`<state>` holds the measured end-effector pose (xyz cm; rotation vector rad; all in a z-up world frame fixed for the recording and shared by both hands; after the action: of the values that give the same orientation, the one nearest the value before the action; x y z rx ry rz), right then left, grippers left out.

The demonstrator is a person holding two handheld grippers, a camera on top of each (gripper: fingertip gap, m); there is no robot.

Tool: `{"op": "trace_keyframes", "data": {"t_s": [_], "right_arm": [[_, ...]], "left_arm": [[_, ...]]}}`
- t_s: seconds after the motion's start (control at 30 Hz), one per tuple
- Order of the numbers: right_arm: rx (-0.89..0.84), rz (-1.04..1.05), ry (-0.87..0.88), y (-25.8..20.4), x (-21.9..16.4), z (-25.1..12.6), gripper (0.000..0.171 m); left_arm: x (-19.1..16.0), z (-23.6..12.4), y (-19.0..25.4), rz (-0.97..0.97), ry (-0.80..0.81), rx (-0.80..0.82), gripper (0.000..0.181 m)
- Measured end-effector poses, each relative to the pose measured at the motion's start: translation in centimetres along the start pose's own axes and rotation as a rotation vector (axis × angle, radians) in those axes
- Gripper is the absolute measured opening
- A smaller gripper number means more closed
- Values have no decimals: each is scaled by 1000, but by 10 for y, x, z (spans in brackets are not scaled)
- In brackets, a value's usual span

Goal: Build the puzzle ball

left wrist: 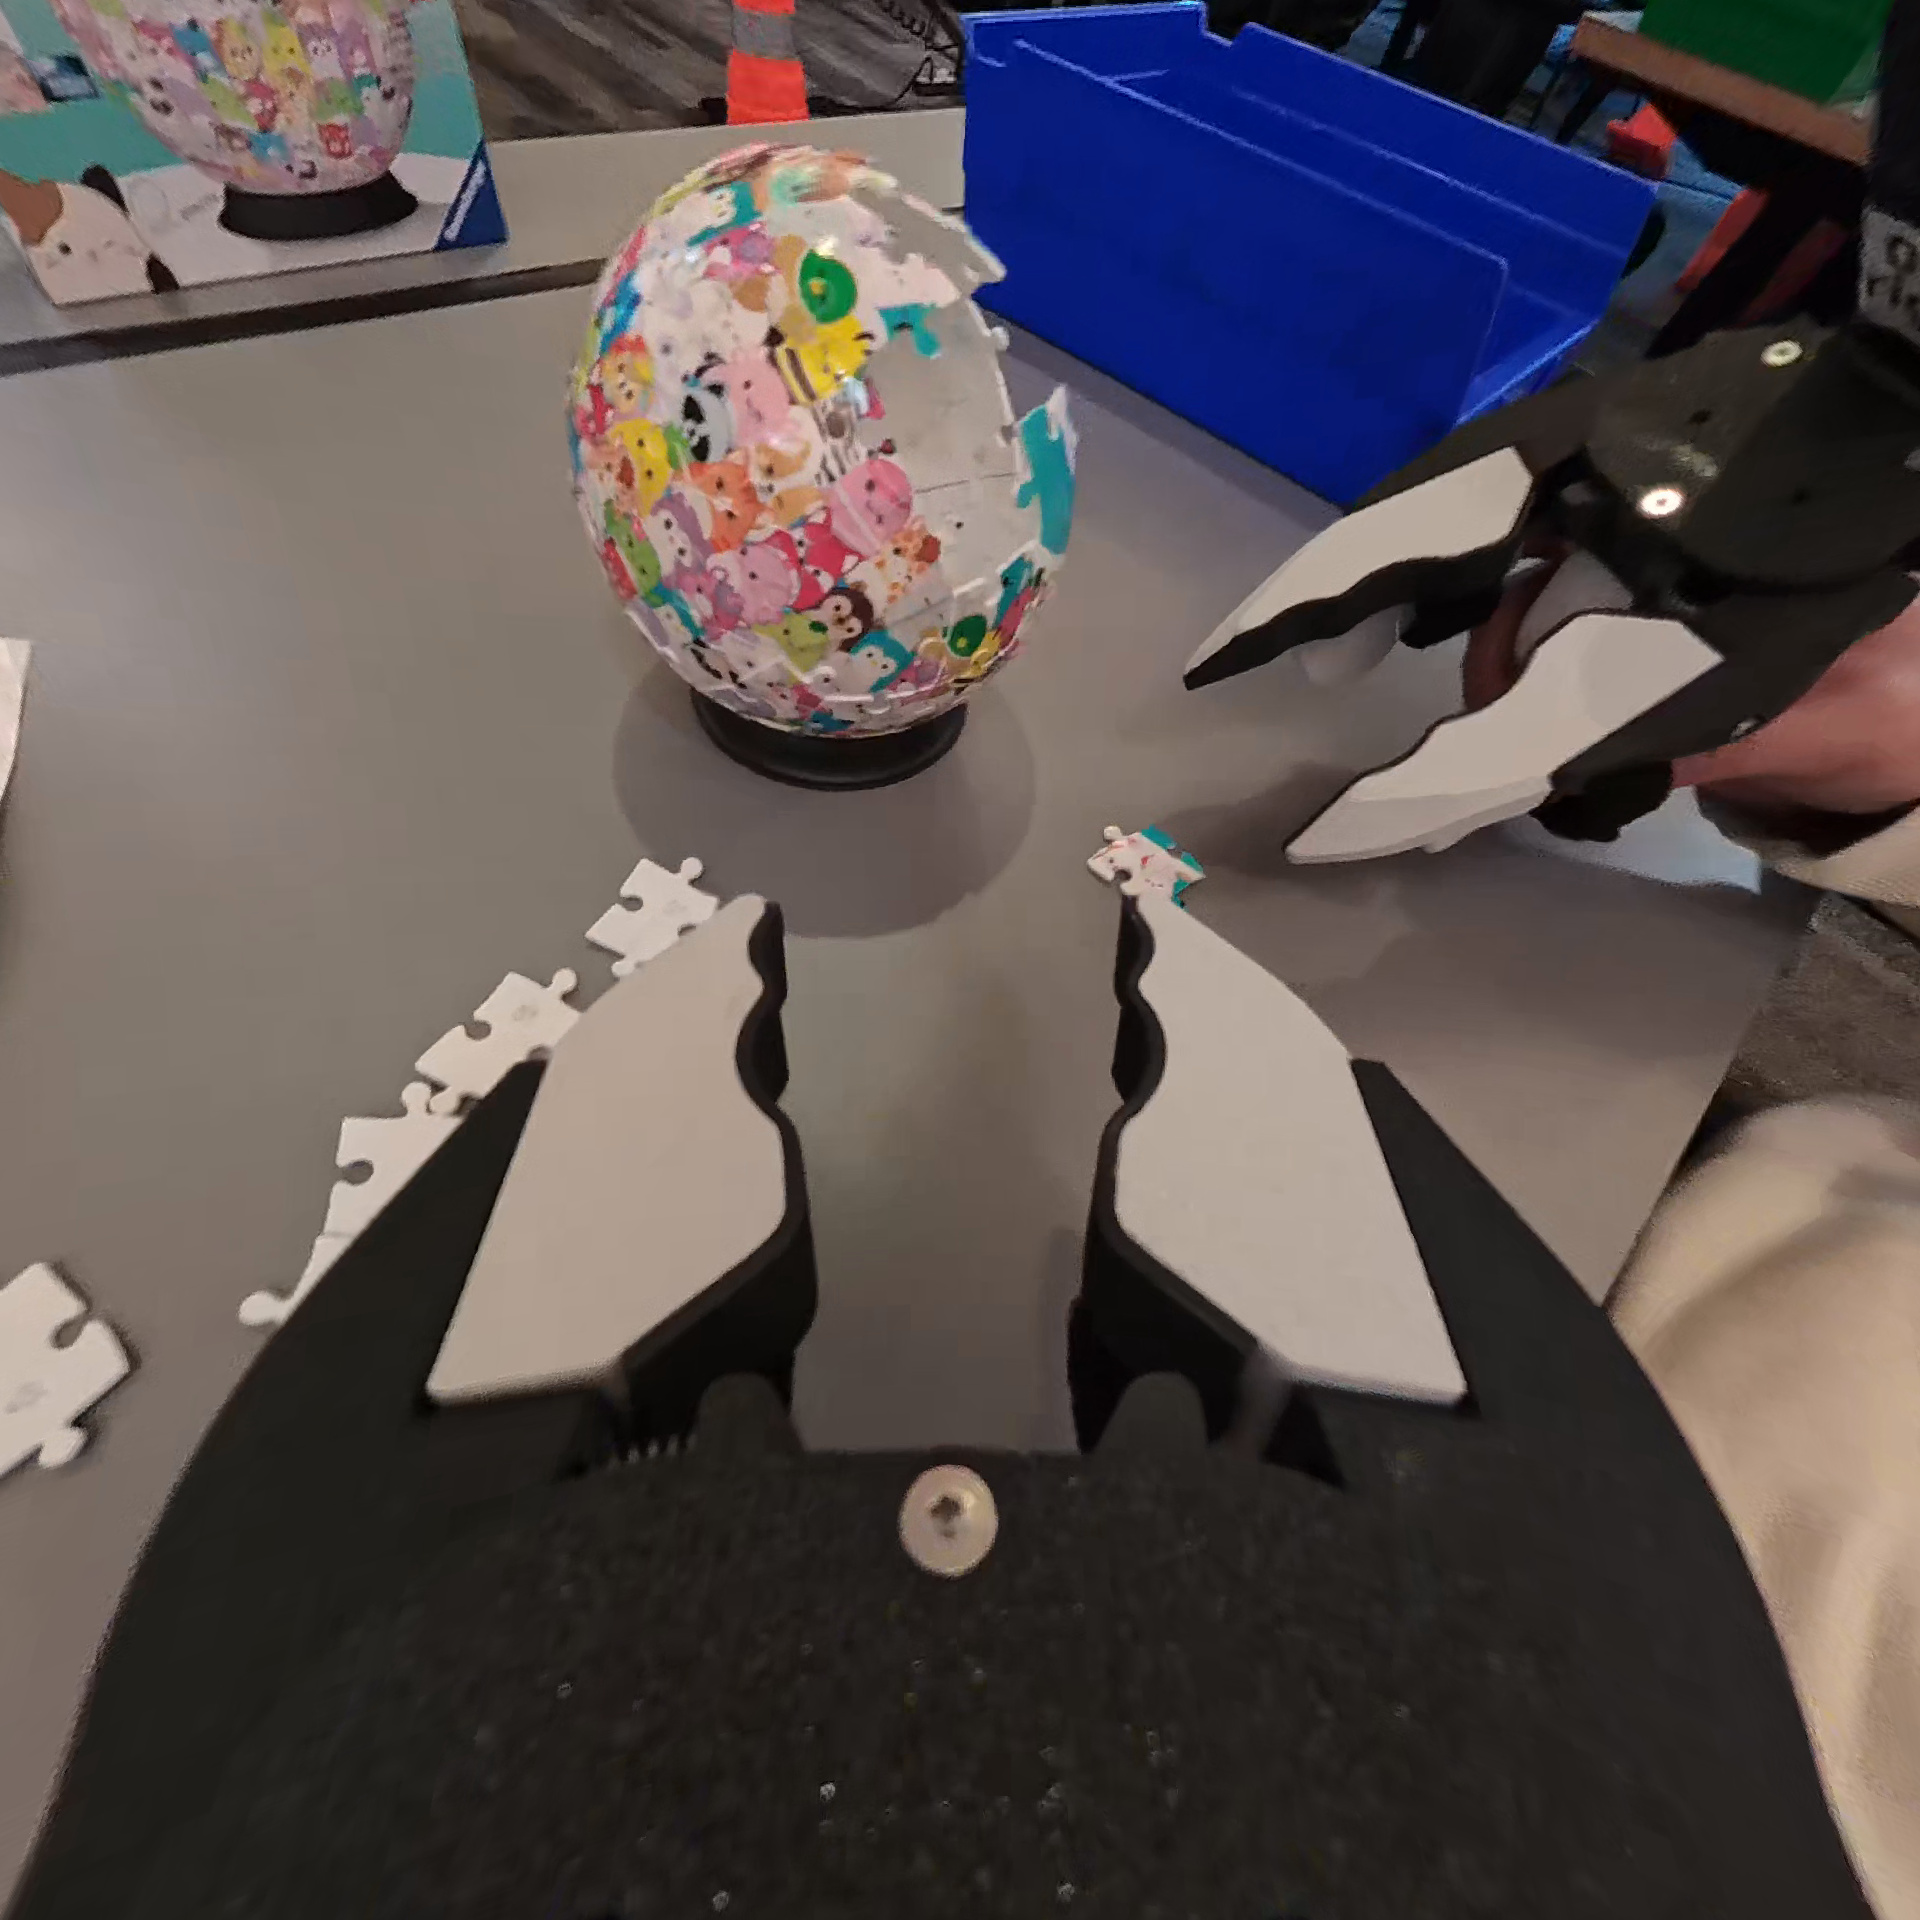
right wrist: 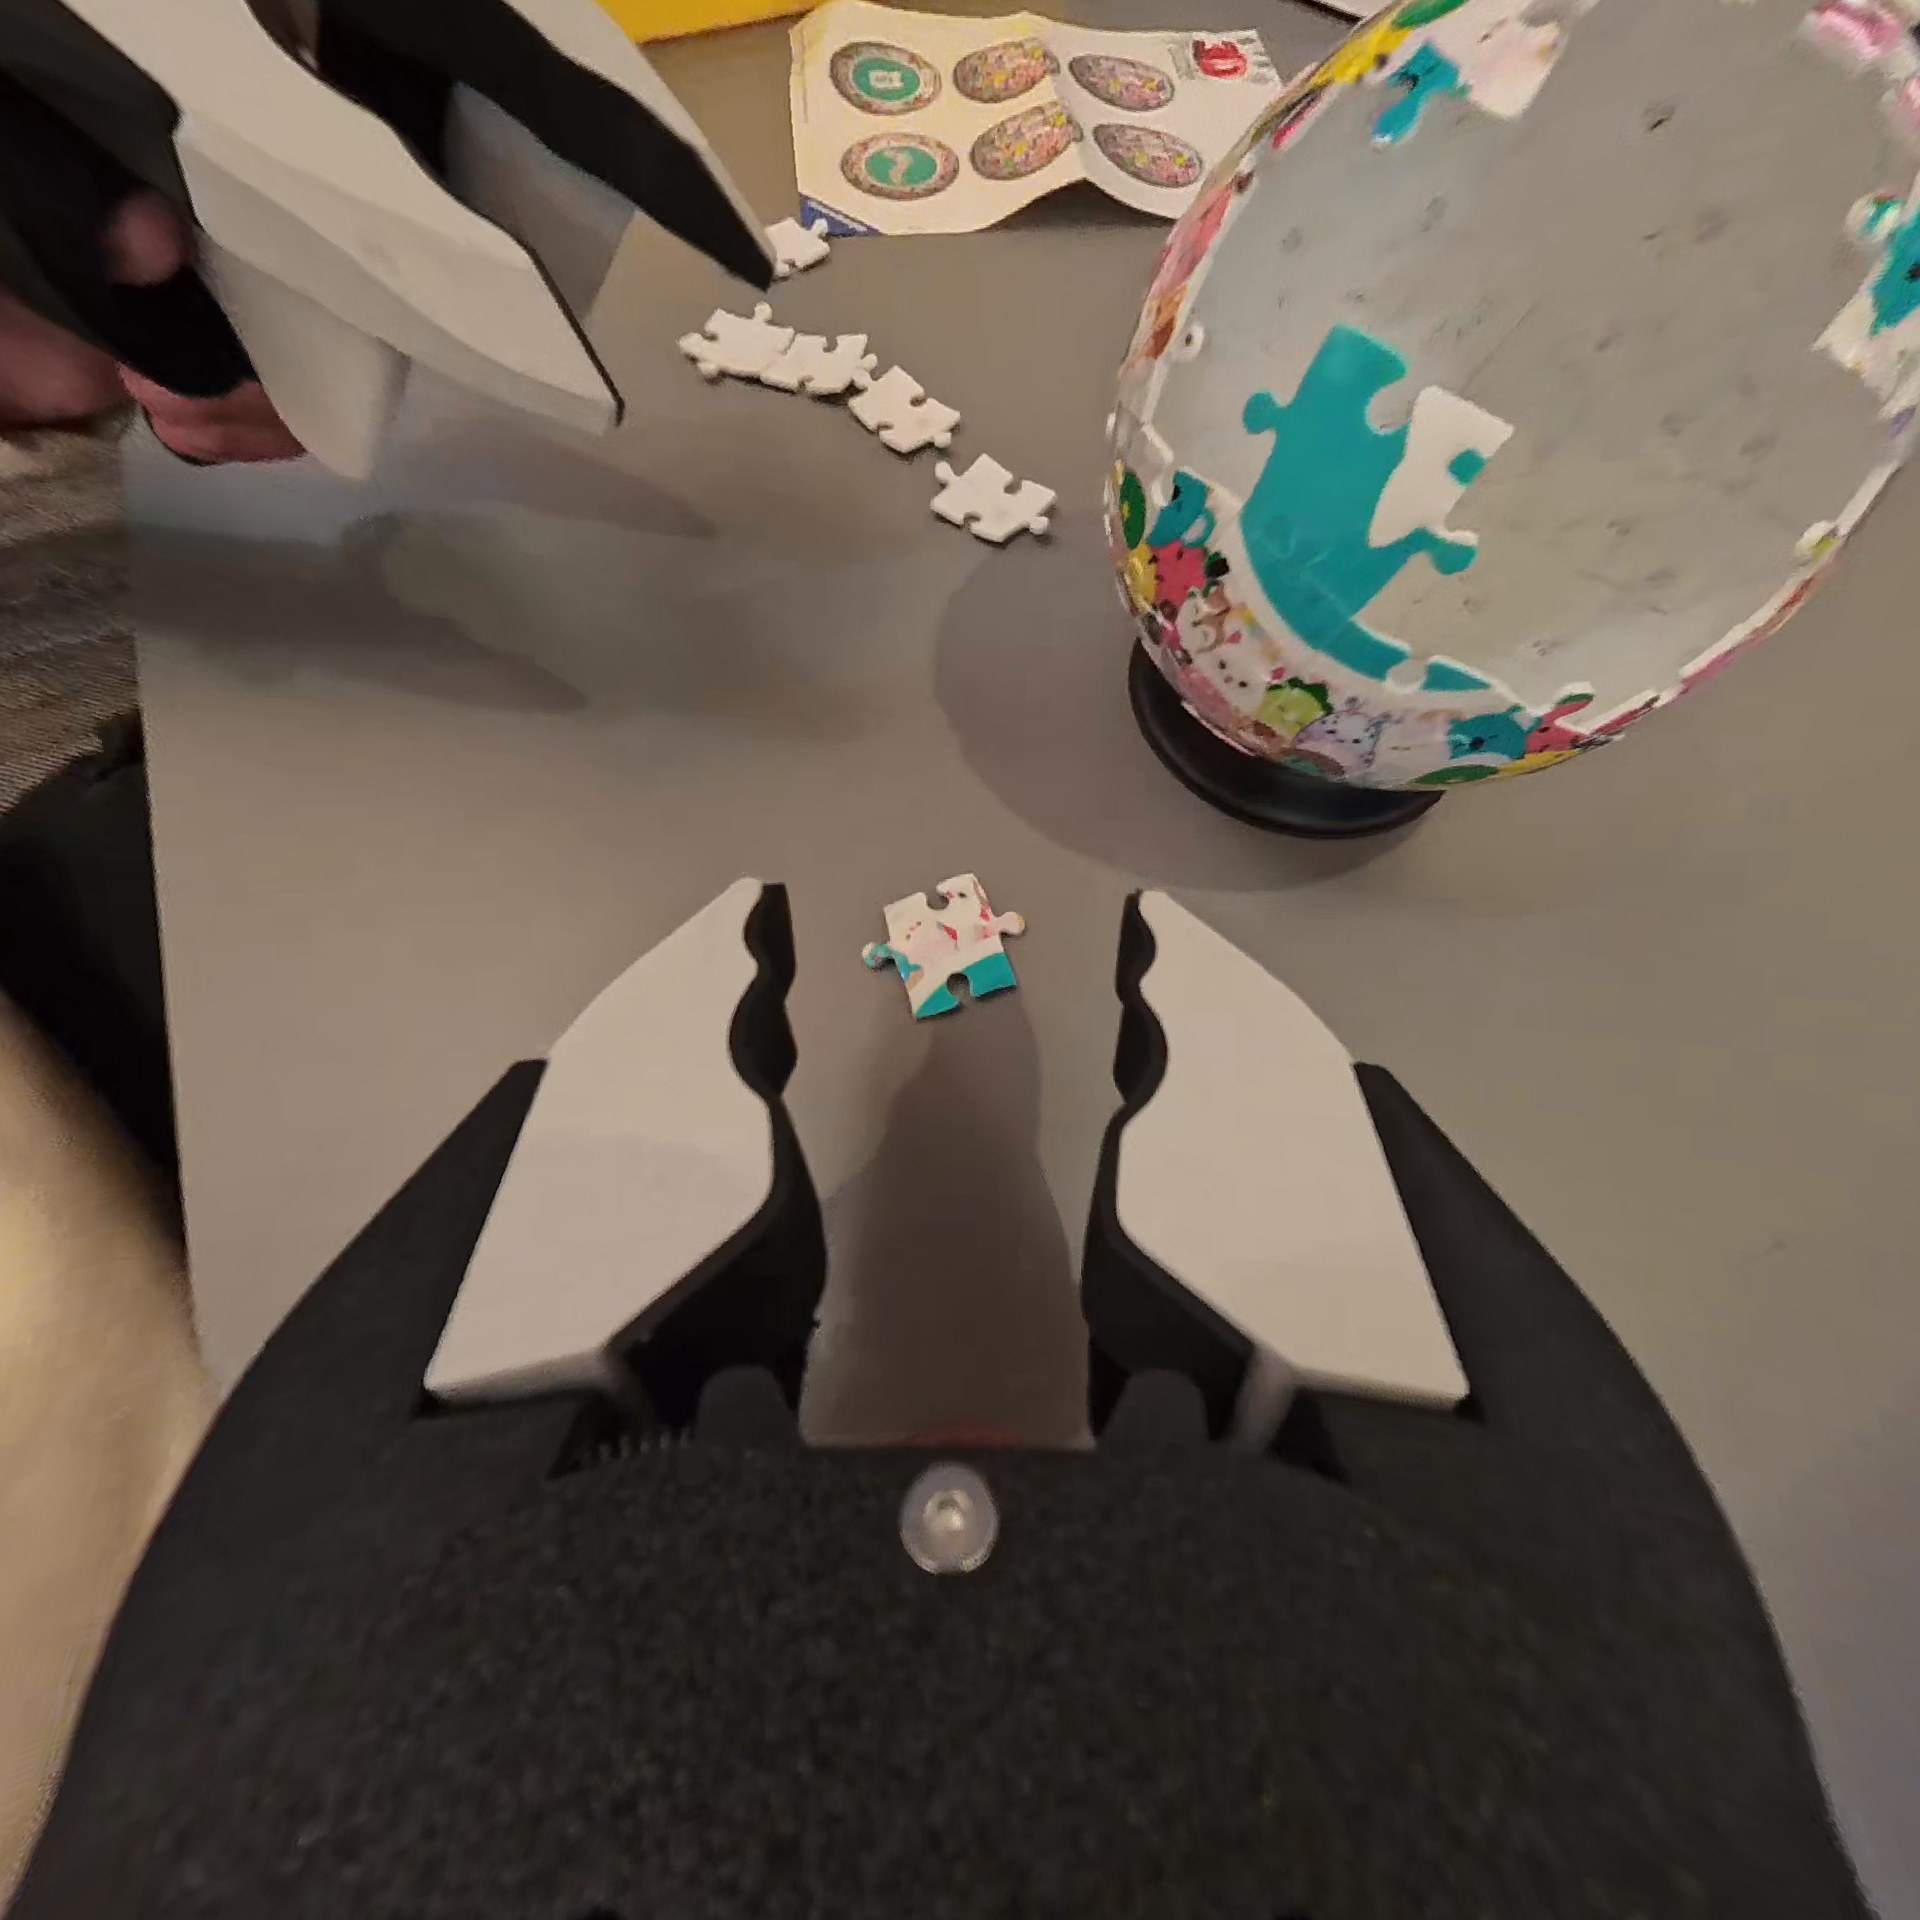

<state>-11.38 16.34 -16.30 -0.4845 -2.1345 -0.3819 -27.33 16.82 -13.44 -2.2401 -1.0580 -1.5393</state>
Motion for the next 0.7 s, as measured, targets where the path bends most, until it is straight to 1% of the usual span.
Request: {"op": "trace_keyframes", "data": {"t_s": [0.1,0.23,0.33,0.53,0.7], "right_arm": [[-26,-8,-5,7,-3,-4,58],[-20,23,27,12,-4,-9,57],[-26,27,2,15,-10,-7,58],[-23,30,-20,14,-15,-3,59],[-26,24,-24,16,-15,-3,59]], "left_arm": [[2,2,1,24,12,-5,60],[1,4,-2,-18,3,-39,61],[0,3,-10,-28,-7,-15,61],[4,-5,-21,-73,32,-5,61],[1,-2,-26,-68,9,12,61]]}}
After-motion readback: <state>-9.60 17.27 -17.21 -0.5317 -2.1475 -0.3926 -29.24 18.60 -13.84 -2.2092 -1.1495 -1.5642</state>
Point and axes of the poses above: each gripper's, where its closed fingertips meet, z out along the fingers, x out of its top, y = z × x across the jaws, the point moved 4 cm from there along -z, back along the fingers, and after that the axes turned 4 degrees about -z, right-handed, at the moved point
